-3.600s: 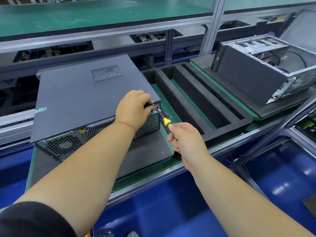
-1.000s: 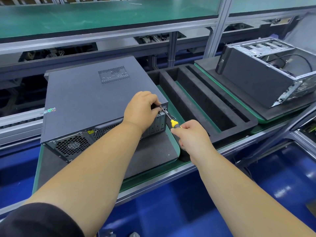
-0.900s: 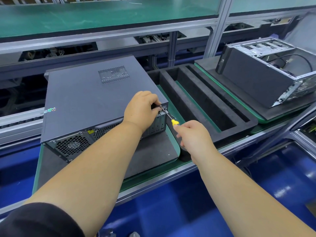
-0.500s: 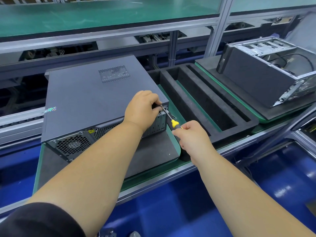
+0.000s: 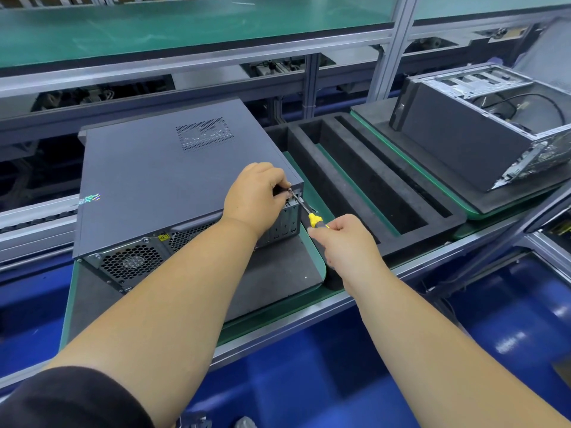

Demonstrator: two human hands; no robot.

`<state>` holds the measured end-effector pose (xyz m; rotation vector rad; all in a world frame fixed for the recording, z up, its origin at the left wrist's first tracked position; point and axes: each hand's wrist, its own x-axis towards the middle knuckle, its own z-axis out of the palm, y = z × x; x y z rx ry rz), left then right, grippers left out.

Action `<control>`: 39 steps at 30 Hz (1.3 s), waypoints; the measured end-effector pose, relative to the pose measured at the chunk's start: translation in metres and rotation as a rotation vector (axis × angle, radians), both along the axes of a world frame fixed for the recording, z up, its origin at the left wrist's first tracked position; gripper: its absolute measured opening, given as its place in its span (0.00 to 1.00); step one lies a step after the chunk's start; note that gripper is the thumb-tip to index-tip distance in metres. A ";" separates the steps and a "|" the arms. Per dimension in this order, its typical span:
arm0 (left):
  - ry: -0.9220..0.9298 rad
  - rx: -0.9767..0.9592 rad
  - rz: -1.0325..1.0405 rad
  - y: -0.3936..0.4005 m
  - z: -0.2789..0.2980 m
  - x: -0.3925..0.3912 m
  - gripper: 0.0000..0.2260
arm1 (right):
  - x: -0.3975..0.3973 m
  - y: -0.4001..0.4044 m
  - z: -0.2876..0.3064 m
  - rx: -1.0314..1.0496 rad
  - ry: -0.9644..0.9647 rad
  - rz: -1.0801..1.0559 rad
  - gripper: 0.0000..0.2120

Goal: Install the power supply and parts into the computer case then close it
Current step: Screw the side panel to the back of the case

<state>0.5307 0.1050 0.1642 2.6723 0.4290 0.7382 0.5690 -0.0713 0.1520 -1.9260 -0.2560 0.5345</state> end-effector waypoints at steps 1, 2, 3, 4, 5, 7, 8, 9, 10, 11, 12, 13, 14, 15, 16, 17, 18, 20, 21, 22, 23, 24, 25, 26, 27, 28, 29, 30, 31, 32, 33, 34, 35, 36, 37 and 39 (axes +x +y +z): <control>0.002 0.002 0.000 0.000 0.000 0.000 0.03 | 0.000 -0.002 0.000 -0.013 -0.036 0.009 0.15; 0.002 0.002 0.001 0.000 0.000 0.000 0.03 | 0.000 -0.004 0.001 -0.040 -0.078 0.011 0.15; 0.002 0.001 0.002 0.000 0.000 0.000 0.02 | 0.000 -0.004 0.002 -0.073 -0.110 0.011 0.17; 0.000 0.001 0.002 0.000 0.000 0.000 0.02 | 0.000 -0.005 0.003 -0.106 -0.119 0.009 0.19; -0.002 0.001 0.001 0.000 0.000 0.000 0.02 | 0.001 -0.004 0.005 -0.131 -0.106 0.001 0.21; -0.003 0.002 0.000 0.000 0.000 0.000 0.02 | 0.003 0.000 0.009 -0.155 -0.040 -0.022 0.24; -0.003 0.003 0.001 0.000 0.000 0.000 0.03 | 0.004 0.004 0.010 -0.153 0.002 -0.032 0.24; -0.002 0.003 0.002 0.000 0.000 0.000 0.03 | 0.005 0.006 0.011 -0.139 0.042 -0.039 0.24; -0.003 0.002 0.002 0.000 0.000 0.000 0.02 | 0.005 0.007 0.010 -0.116 0.065 -0.034 0.23; -0.004 -0.001 0.002 0.000 0.000 0.000 0.02 | 0.004 0.006 0.009 -0.086 0.059 -0.014 0.22; -0.003 -0.003 0.002 0.000 0.000 0.000 0.02 | 0.002 0.004 0.007 -0.057 0.032 0.009 0.20; 0.000 -0.004 0.003 0.000 0.001 0.000 0.02 | 0.000 0.001 0.006 -0.039 -0.002 0.028 0.19; 0.002 -0.006 0.004 0.000 0.001 -0.001 0.02 | 0.000 -0.002 0.005 -0.029 -0.034 0.037 0.18; 0.004 -0.008 0.005 0.000 0.001 0.000 0.02 | 0.000 -0.003 0.005 -0.035 -0.063 0.038 0.18; 0.005 -0.008 0.006 -0.001 0.001 0.000 0.02 | 0.000 -0.004 0.005 -0.055 -0.092 0.033 0.17; 0.006 -0.008 0.008 0.000 0.000 0.000 0.02 | -0.001 -0.004 0.006 -0.087 -0.110 0.027 0.18; 0.006 -0.006 0.008 -0.001 0.000 0.000 0.02 | 0.000 -0.003 0.008 -0.118 -0.111 0.016 0.20; 0.003 -0.005 0.007 -0.001 0.000 0.000 0.02 | 0.001 0.000 0.011 -0.139 -0.060 -0.009 0.22; 0.000 -0.005 0.006 -0.001 0.000 0.000 0.02 | 0.002 0.001 0.012 -0.141 -0.028 -0.017 0.22; -0.001 -0.007 0.004 -0.001 0.000 0.000 0.02 | 0.002 0.003 0.014 -0.139 0.002 -0.022 0.22; -0.002 -0.007 0.003 -0.001 0.001 -0.001 0.02 | 0.003 0.005 0.014 -0.135 0.026 -0.025 0.22; -0.001 -0.006 0.002 -0.001 0.001 -0.001 0.02 | 0.003 0.005 0.014 -0.125 0.042 -0.022 0.21; -0.004 -0.005 0.001 -0.001 0.001 -0.001 0.02 | 0.003 0.004 0.013 -0.104 0.045 -0.013 0.19; -0.007 -0.006 0.001 -0.001 0.001 -0.001 0.02 | 0.003 0.002 0.011 -0.079 0.036 -0.001 0.18; -0.009 -0.007 0.001 -0.001 0.001 -0.001 0.02 | 0.002 0.000 0.010 -0.063 0.013 0.012 0.16; -0.009 -0.007 0.002 -0.001 0.001 -0.001 0.02 | 0.002 -0.002 0.008 -0.067 -0.027 0.025 0.14; -0.008 -0.006 0.003 -0.001 0.001 -0.001 0.02 | 0.001 -0.004 0.008 -0.088 -0.076 0.032 0.13; -0.009 -0.005 0.005 -0.001 0.001 -0.001 0.02 | 0.001 -0.005 0.008 -0.117 -0.122 0.032 0.13; -0.011 -0.006 0.006 -0.001 0.000 -0.001 0.02 | 0.001 -0.006 0.008 -0.146 -0.159 0.026 0.14; -0.012 -0.007 0.007 -0.001 0.000 0.000 0.02 | 0.001 -0.006 0.008 -0.168 -0.182 0.018 0.17; -0.013 -0.007 0.008 -0.001 0.001 0.000 0.02 | 0.001 -0.006 0.009 -0.183 -0.191 0.011 0.19; -0.014 -0.006 0.008 -0.001 0.001 0.000 0.02 | 0.001 -0.005 0.009 -0.195 -0.188 0.011 0.20; -0.014 -0.004 0.007 -0.001 0.001 0.000 0.02 | 0.001 -0.004 0.010 -0.197 -0.167 0.014 0.20; -0.012 -0.002 0.006 -0.001 0.001 0.000 0.02 | 0.000 -0.001 0.011 -0.187 -0.122 0.015 0.21; -0.010 0.000 0.005 -0.001 0.001 0.000 0.02 | 0.000 0.002 0.013 -0.166 -0.061 0.010 0.22; -0.007 0.003 0.006 -0.001 0.000 0.000 0.02 | -0.001 0.008 0.014 -0.139 0.044 -0.007 0.23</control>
